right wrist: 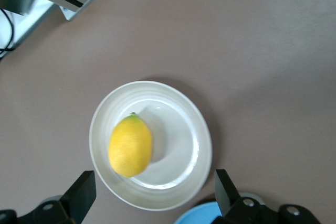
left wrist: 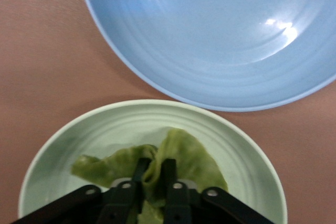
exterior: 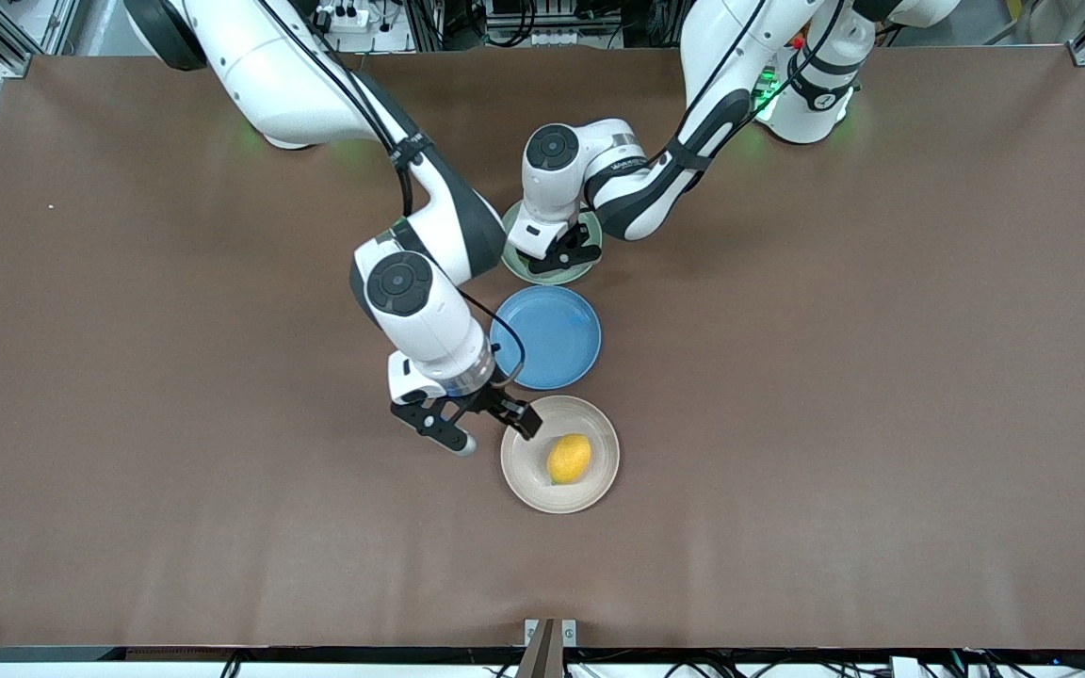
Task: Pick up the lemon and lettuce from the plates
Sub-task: 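Grasp the lettuce with the left gripper while the right gripper nears the lemon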
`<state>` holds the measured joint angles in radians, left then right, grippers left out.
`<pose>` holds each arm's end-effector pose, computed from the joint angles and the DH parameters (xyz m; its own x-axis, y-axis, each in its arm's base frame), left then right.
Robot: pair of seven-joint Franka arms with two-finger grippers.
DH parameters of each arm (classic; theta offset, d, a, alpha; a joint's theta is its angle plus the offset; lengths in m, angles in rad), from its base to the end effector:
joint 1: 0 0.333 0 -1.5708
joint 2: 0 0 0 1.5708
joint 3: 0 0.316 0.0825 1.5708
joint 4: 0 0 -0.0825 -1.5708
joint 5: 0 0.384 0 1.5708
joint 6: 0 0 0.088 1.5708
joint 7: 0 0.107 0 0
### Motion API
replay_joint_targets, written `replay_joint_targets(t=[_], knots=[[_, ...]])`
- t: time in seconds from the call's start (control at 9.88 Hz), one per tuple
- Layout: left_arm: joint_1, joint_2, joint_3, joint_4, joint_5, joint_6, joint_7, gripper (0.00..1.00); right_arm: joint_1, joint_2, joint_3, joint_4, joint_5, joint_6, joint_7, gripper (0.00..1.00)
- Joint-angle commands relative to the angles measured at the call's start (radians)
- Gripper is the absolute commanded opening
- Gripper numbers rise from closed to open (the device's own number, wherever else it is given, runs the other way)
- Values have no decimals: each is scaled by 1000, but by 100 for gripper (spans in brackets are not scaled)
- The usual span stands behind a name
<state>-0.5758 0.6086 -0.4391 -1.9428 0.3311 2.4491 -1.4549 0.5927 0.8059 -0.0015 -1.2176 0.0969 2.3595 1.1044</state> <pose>0.3317 -0.5188 0.1890 0.9689 0.2436 -0.0443 0.2433 -0.9699 -0.0129 0.6508 0.4388 0.3266 0.8335 -0.5481 0.0702 -0.4990 -0.8011 -0.3305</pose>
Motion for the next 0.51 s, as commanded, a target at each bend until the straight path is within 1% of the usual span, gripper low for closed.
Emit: replay_joint_targets(t=[0.0,0.2,0.4], knots=[[-1,-88,-3,-54,23,-71,-39,0,18,76,-3,87,-2,76,23,100],[0,-115,-4,-83,23,-71,-39,0,24,113,-3,89,-2,147,15,100],[4,-189,-7,-132,23,-73,-39,0,38,169,-5,121,-2,173,11,100]])
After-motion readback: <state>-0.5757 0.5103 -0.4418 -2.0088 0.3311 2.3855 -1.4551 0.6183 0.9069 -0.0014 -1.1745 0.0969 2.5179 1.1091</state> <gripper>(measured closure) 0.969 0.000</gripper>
